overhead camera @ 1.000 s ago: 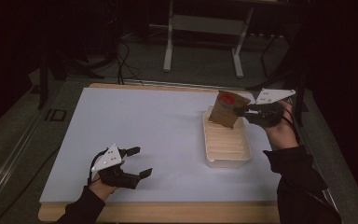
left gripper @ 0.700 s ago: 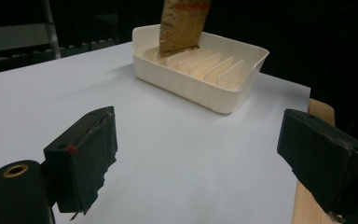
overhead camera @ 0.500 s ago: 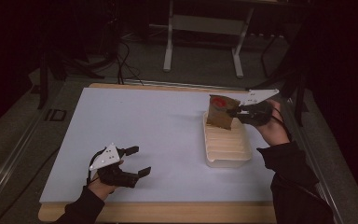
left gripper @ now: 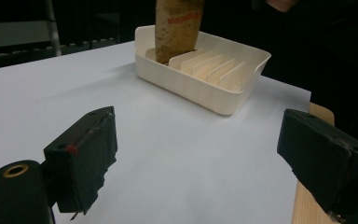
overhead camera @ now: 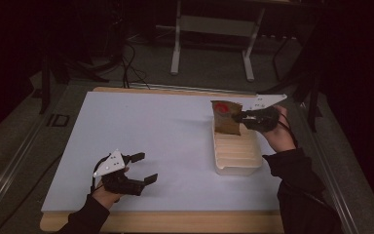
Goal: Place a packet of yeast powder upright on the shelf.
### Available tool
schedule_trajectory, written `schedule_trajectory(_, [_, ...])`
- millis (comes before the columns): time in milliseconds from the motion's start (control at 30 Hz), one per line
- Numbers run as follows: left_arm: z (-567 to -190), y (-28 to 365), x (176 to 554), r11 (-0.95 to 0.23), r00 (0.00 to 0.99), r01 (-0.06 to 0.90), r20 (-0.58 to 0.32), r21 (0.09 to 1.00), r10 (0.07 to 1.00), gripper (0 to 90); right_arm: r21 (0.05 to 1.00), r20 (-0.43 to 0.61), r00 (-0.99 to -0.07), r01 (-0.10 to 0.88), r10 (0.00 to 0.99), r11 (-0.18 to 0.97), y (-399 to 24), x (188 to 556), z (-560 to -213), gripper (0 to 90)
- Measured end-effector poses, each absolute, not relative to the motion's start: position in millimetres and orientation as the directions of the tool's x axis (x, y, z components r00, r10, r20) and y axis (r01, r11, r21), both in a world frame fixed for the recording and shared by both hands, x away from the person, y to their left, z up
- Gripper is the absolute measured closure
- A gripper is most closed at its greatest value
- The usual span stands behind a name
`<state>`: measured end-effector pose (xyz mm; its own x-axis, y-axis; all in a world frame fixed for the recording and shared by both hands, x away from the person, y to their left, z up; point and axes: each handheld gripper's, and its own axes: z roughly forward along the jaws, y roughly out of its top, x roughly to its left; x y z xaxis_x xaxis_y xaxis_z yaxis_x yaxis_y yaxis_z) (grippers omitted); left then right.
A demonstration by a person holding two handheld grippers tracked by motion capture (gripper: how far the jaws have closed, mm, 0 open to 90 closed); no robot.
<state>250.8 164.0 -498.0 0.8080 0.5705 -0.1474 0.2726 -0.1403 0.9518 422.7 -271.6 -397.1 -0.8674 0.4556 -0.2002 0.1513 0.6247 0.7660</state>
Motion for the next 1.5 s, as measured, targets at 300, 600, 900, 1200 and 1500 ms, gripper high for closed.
schedule_trajectory(300, [-498, 165, 251, -0.132, 0.806, 0.278, -0.156, 0.951, 0.572, 12.8, 0.793, -0.114, -0.859, 0.224, 0.499, 0.566, -282, 429, -420, 77.4])
schedule_trajectory(600, [-499, 163, 251, -0.138, 0.809, 0.278, -0.154, 0.951, 0.567, 12.8, 0.769, -0.09, -0.852, 0.269, 0.515, 0.579, -283, 434, -439, 77.5])
schedule_trajectory(900, [-499, 163, 251, -0.136, 0.81, 0.277, -0.155, 0.951, 0.566, 12.8, 0.768, -0.085, -0.833, 0.295, 0.547, 0.569, -283, 433, -438, 73.1])
schedule_trajectory(1200, [-499, 162, 251, -0.143, 0.811, 0.279, -0.153, 0.95, 0.564, 12.8, 0.814, -0.075, -0.755, 0.331, 0.651, 0.477, -290, 424, -418, 49.3])
schedule_trajectory(1500, [-499, 161, 251, -0.143, 0.813, 0.279, -0.155, 0.949, 0.561, 12.8, 0.86, -0.064, -0.745, 0.295, 0.663, 0.415, -296, 410, -388, 44.2])
